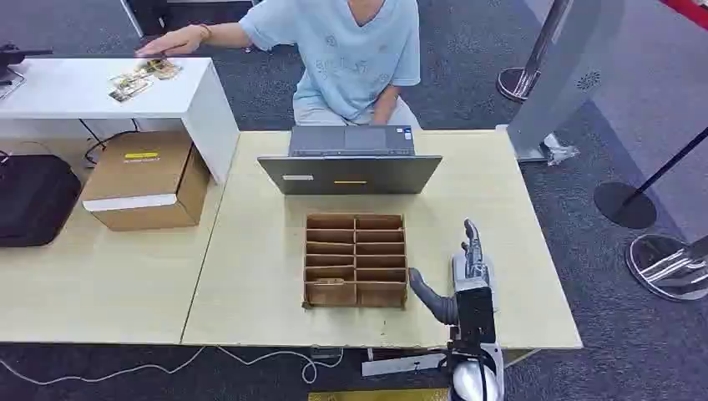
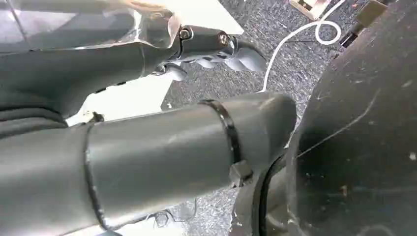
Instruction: Pass the card to the sensor for recognition and then transmit it.
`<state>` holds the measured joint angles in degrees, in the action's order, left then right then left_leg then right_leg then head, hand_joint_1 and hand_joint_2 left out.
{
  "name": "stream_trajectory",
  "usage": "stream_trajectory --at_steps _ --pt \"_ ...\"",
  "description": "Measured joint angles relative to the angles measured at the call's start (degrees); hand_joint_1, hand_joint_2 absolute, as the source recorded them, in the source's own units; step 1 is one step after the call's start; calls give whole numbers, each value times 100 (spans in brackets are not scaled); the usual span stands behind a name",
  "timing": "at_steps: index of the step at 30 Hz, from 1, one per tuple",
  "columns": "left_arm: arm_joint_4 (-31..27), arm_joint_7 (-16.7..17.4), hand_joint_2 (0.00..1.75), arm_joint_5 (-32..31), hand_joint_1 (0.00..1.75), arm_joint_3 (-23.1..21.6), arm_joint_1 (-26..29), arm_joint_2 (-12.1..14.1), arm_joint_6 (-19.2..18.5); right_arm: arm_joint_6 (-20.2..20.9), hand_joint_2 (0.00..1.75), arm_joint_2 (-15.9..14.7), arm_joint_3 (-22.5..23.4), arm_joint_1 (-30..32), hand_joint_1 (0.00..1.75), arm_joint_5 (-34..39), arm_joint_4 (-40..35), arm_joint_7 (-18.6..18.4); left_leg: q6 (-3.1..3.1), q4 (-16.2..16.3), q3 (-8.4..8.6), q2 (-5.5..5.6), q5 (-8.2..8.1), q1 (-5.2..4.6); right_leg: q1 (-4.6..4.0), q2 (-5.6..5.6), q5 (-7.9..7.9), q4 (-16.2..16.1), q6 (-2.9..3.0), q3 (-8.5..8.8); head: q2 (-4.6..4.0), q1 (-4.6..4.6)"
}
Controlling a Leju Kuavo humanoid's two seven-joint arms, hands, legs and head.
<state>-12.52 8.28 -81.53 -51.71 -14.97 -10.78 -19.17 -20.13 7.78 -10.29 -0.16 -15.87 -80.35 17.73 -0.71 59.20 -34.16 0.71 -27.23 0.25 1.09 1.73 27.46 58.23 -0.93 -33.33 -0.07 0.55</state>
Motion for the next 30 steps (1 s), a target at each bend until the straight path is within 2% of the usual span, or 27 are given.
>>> stream_trajectory --at_steps 6,9,11,17,25,30 --pt "0 22 0 -103 0 -4 -1 0 61 0 175 0 -9 -20 0 0 35 -2 0 0 0 1 0 0 0 0 0 0 0 0 0 0" --pt "0 -160 0 -532 0 -136 -50 -44 258 11 175 0 -13 -38 0 0 35 -24 0 0 -1 0 0 0 0 0 0 0 0 -1 0 0" --pt "0 -300 0 -662 0 -313 -103 -99 234 15 175 0 -20 -52 0 -4 37 -42 0 0 0 -1 0 0 0 0 0 0 0 0 0 0" --pt "0 -275 0 -263 0 -409 -145 -125 -243 2 175 0 -22 -42 0 -114 26 -116 0 0 0 -1 0 0 0 0 0 0 0 -1 0 0" --pt "2 -131 0 20 0 -310 -98 -48 -181 -31 175 -22 44 48 0 -199 -81 -118 0 0 0 -1 0 0 0 -1 1 -1 0 -1 0 0" --pt "2 -219 0 74 0 -232 -53 33 31 0 175 -59 46 66 0 -230 -232 -9 0 0 -1 -2 0 0 0 -1 0 0 0 -1 0 0"
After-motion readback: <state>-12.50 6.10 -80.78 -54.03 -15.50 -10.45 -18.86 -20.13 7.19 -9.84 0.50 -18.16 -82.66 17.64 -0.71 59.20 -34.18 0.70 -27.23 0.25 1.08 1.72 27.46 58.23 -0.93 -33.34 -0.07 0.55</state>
